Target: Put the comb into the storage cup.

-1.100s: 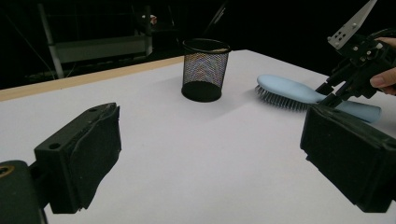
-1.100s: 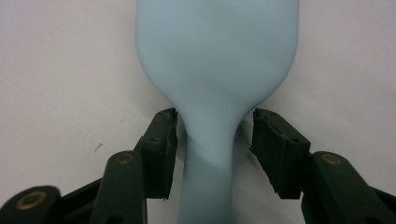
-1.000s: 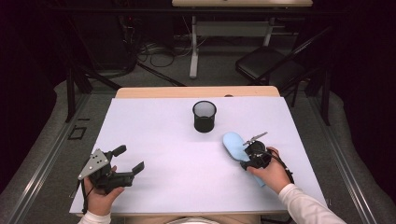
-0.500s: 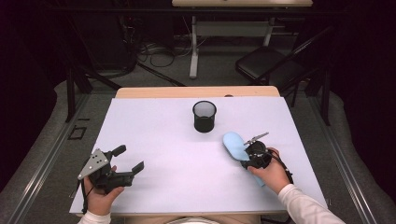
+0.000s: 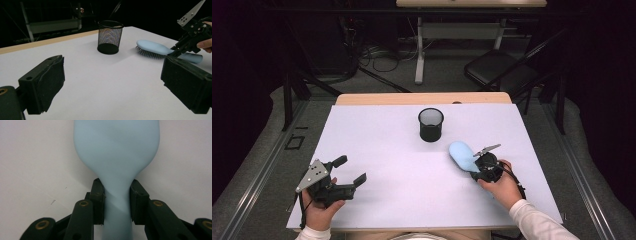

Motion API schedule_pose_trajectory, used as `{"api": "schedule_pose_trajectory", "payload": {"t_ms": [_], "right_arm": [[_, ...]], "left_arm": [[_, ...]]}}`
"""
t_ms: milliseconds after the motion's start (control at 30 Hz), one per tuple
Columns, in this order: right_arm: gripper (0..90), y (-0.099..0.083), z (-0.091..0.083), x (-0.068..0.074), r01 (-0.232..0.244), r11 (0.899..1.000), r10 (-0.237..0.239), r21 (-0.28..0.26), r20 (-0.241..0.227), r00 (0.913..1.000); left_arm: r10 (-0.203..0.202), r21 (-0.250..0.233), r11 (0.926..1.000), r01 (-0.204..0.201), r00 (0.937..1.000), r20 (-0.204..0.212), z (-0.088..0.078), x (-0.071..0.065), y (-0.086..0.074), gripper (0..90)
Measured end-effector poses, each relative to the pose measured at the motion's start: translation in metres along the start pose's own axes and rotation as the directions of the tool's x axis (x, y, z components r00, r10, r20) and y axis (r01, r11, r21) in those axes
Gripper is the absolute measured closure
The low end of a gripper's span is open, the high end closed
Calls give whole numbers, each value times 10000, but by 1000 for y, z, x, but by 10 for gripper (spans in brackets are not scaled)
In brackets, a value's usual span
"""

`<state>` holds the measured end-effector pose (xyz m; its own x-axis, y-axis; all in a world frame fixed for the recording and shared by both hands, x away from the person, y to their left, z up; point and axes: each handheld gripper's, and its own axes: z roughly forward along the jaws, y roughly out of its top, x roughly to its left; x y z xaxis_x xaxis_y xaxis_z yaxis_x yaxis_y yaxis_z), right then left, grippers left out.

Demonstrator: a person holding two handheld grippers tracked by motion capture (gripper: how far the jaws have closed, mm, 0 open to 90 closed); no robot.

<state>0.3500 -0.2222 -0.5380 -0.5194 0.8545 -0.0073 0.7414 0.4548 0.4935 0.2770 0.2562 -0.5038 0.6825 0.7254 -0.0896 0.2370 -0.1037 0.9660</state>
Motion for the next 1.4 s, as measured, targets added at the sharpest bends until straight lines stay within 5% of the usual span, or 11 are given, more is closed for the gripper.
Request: {"api": "schedule_pose_trajectory", "payload": {"t_ms": [133, 600, 1400], "right_arm": [[691, -2, 2, 1, -110, 9991, 108, -418, -55, 9999], [693, -4, -1, 0, -134, 9993, 126, -363, -200, 9997], [693, 4, -16, -5, -309, 9940, 256, -1045, -523, 9983]], "left_arm": [[13, 5, 10000, -13, 10000, -23, 0, 0, 0, 53], [13, 4, 10000, -13, 10000, 22, 1, 0, 0, 53], [-23, 38, 10000, 23, 10000, 4, 1, 0, -1, 53]]}}
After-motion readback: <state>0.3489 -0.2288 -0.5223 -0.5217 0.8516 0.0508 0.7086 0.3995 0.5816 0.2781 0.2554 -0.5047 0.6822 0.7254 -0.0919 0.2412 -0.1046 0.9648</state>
